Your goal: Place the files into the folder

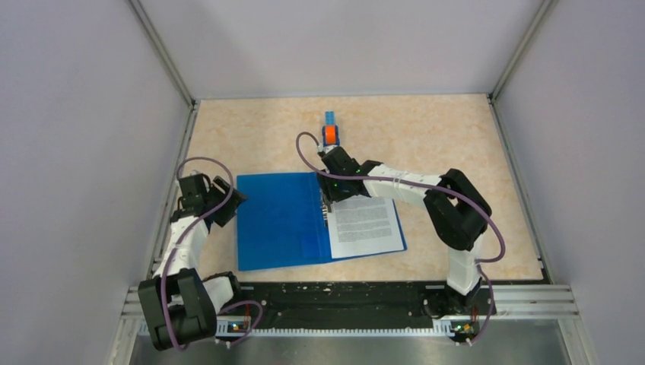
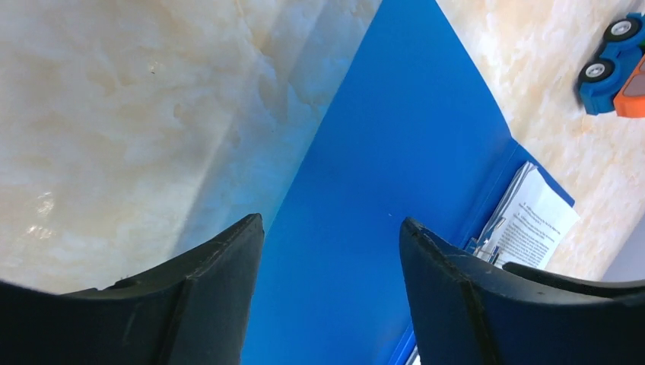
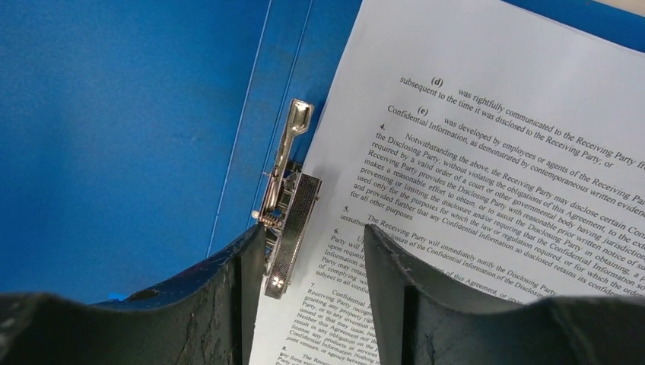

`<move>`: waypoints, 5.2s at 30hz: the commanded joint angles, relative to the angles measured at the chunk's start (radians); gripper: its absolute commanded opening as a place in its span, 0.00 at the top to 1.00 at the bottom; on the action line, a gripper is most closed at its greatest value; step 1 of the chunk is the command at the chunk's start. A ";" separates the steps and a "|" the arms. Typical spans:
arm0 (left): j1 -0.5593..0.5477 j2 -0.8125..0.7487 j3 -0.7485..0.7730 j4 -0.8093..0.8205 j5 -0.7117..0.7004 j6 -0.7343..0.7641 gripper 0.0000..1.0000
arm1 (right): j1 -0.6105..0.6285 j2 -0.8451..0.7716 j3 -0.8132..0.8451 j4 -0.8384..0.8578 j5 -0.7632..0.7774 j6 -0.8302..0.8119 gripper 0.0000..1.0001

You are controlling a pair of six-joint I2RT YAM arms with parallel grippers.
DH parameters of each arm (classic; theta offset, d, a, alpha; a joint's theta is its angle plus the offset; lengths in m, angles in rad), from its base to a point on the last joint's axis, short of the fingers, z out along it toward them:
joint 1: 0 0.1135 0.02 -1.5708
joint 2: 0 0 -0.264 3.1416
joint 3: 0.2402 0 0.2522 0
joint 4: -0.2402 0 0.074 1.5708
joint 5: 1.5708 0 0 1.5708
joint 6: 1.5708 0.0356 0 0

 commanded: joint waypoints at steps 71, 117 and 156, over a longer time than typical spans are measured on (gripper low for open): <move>-0.166 -0.209 -0.006 -0.062 0.049 -0.050 1.00 | 0.043 -0.085 -0.070 -0.028 0.026 0.028 0.78; -0.173 -0.154 0.075 -0.071 0.053 0.028 1.00 | 0.098 -0.221 -0.010 -0.055 0.134 -0.035 0.72; -0.175 -0.153 0.073 -0.072 0.068 0.044 1.00 | 0.217 0.115 0.390 -0.350 0.294 -0.146 0.85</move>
